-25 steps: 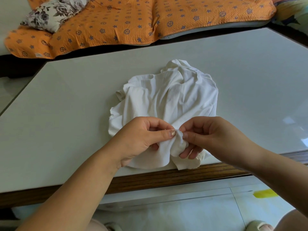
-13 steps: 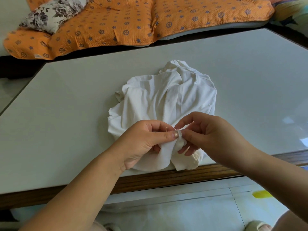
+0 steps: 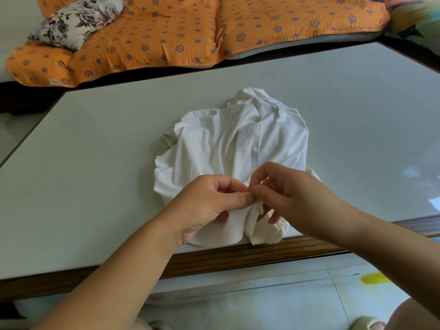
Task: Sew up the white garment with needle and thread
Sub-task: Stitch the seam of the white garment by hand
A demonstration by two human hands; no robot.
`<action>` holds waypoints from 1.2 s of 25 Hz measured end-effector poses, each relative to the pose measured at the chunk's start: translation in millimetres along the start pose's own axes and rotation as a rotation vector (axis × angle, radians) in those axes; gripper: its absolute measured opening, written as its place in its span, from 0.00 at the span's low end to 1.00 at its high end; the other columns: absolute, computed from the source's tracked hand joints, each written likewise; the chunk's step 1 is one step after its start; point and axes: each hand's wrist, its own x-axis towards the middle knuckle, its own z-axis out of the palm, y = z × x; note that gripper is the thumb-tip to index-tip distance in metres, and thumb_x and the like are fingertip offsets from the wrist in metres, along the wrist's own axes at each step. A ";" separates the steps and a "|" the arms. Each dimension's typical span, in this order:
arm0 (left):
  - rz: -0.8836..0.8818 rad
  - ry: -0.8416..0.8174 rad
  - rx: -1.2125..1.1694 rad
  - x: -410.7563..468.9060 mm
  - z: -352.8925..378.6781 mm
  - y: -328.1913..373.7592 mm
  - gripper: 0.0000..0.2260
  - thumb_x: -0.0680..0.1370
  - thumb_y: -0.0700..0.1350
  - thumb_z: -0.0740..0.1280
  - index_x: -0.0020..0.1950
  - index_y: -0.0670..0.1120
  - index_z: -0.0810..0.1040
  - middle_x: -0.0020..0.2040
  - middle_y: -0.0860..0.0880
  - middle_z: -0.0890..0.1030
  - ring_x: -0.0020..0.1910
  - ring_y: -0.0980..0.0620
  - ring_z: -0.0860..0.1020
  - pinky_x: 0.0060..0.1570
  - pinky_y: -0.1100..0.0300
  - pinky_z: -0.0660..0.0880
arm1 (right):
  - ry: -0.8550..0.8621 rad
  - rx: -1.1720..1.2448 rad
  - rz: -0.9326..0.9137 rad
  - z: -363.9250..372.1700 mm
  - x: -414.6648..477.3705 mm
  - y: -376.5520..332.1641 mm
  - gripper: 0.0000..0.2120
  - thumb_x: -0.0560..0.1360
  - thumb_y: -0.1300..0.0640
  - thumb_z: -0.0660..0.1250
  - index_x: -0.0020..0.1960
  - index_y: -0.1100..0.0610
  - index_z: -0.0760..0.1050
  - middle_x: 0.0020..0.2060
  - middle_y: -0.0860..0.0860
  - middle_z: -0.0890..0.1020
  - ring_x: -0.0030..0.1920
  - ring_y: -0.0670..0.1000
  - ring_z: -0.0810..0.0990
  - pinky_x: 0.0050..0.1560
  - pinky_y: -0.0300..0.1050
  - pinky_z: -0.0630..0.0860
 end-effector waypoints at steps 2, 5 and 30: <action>-0.013 0.013 -0.027 0.4 -2.6 2.9 0.13 0.64 0.50 0.75 0.46 0.47 0.86 0.39 0.51 0.84 0.37 0.60 0.79 0.36 0.67 0.73 | 0.083 -0.068 -0.033 2.4 0.9 1.1 0.06 0.80 0.51 0.62 0.45 0.45 0.73 0.37 0.42 0.82 0.35 0.42 0.81 0.36 0.37 0.76; -0.042 0.029 -0.006 1.9 -4.8 4.7 0.11 0.64 0.50 0.76 0.44 0.50 0.87 0.45 0.47 0.86 0.46 0.54 0.80 0.48 0.59 0.74 | 0.226 -0.089 -0.051 0.5 6.1 1.2 0.07 0.80 0.51 0.62 0.43 0.43 0.72 0.41 0.41 0.81 0.34 0.41 0.76 0.35 0.32 0.70; -0.075 0.065 0.051 0.8 -7.5 6.0 0.04 0.73 0.43 0.74 0.40 0.50 0.87 0.36 0.54 0.82 0.34 0.61 0.76 0.30 0.68 0.69 | 0.553 -0.070 -0.027 -42.6 34.5 20.4 0.06 0.81 0.57 0.60 0.46 0.49 0.69 0.39 0.46 0.85 0.25 0.37 0.73 0.26 0.27 0.65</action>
